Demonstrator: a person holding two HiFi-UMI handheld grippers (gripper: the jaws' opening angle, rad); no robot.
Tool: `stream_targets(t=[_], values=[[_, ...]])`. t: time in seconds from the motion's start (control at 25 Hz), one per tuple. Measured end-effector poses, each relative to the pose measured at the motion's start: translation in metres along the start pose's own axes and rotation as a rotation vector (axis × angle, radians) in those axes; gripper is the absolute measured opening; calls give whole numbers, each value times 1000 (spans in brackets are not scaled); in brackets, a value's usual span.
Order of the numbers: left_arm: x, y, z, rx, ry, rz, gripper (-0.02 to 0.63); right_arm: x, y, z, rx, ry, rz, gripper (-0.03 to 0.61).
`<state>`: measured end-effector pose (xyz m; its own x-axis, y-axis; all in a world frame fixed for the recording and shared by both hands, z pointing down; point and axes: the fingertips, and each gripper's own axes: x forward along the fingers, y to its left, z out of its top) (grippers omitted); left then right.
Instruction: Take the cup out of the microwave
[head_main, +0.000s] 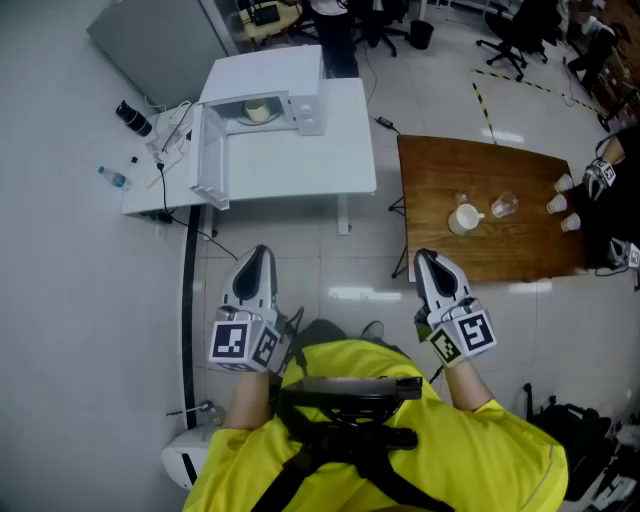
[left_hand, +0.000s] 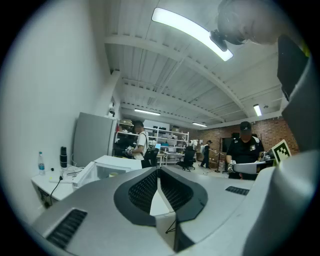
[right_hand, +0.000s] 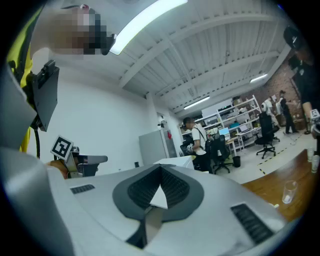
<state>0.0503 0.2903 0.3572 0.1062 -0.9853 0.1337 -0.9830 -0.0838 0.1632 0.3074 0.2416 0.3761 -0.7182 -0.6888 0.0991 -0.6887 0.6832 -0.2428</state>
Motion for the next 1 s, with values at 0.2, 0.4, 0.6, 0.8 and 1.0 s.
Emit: stream_targets(t=[0.2, 0.4, 0.6, 0.8, 1.0], values=[[17, 27, -17, -21, 9, 78, 18, 45, -9, -12, -10, 38, 77, 6], [36, 67, -23, -41, 9, 125, 18, 96, -6, -23, -26, 75, 122, 6], [82, 138, -17, -59, 5, 120, 18, 192, 12, -25, -41, 87, 142, 6], [134, 233, 8, -78, -32, 115, 18, 320, 50, -25, -57, 99, 187, 6], [177, 304, 35, -52, -40, 99, 18, 423, 81, -11, -84, 104, 233, 104]])
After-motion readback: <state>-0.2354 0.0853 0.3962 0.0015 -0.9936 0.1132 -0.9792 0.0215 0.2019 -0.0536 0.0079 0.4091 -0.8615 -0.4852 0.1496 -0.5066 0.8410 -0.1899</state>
